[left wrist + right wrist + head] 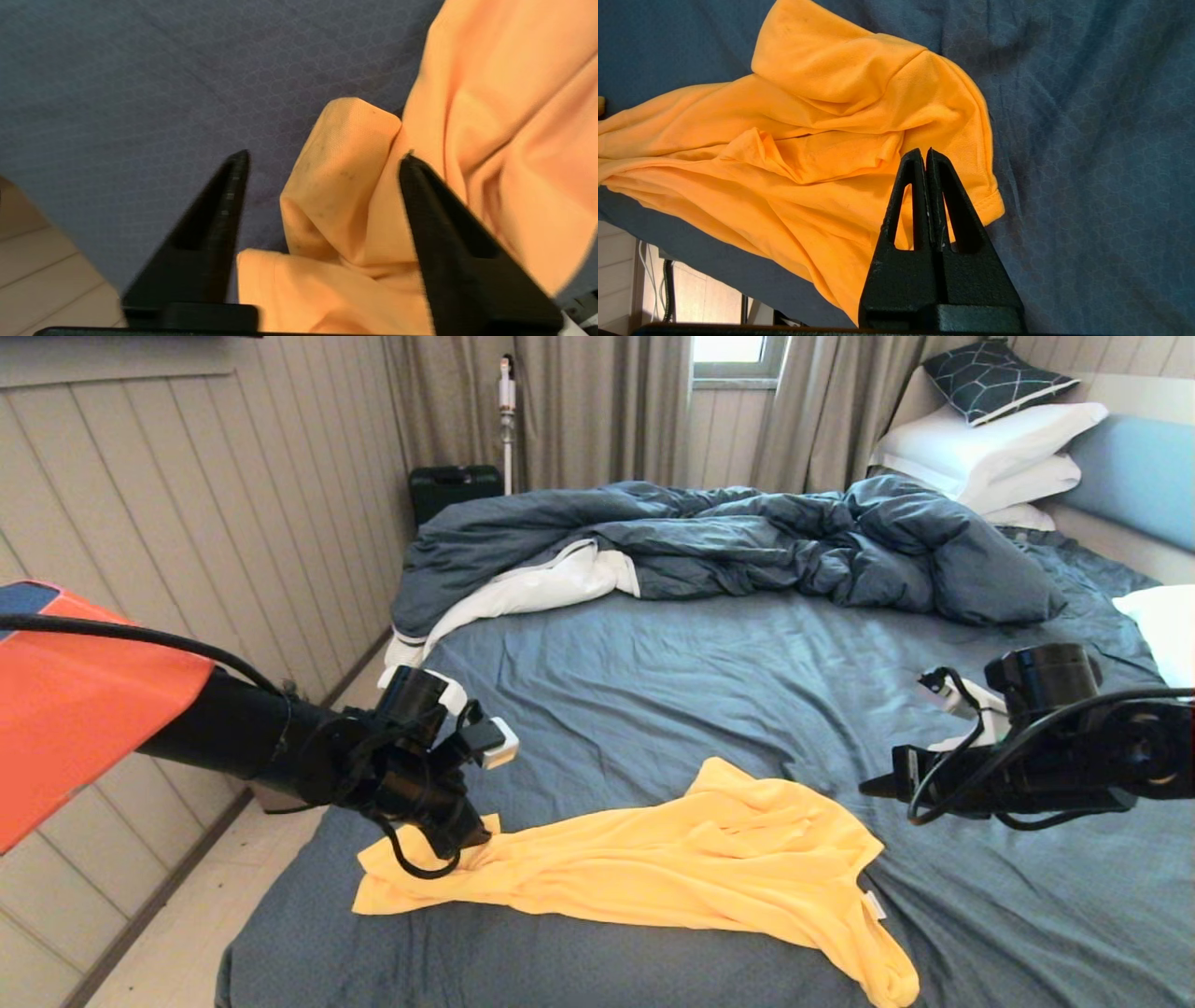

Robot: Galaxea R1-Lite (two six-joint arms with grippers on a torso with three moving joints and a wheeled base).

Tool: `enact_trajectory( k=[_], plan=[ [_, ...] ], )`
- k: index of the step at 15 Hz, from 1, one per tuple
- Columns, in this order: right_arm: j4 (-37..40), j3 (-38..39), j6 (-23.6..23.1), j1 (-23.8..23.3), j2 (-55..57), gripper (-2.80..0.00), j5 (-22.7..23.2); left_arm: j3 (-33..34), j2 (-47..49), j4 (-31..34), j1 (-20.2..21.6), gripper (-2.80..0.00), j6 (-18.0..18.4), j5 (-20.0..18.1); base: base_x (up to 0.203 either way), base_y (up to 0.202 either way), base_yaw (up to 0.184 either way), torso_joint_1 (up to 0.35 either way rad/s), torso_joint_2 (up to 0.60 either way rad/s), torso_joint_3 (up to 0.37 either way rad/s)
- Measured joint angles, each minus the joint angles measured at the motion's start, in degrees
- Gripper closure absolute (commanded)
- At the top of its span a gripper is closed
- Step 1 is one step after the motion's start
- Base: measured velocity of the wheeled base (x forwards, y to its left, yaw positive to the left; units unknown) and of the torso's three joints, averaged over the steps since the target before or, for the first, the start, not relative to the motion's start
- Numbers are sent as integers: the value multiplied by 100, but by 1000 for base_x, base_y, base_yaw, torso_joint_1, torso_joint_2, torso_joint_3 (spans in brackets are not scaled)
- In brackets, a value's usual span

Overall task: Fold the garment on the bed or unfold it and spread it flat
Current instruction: Unford the yellow T-shirt

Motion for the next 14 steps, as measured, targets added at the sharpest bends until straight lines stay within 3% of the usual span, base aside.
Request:
enact_trajectory(
  k=[8,9,14],
  plan=[
    [-107,-7,-7,-9,87,0,-18,-150,356,21,44,-280,-16,-107,0,0,0,0,0,0],
    [-247,16,0,-11,102,0,-22,-148,388,10,44,0,-14,-111,0,0,0,0,0,0],
    [-408,77,10,-6,176,0,-24,-183,479,-26,55,0,-46,-195,0,0,0,0,0,0]
  ],
)
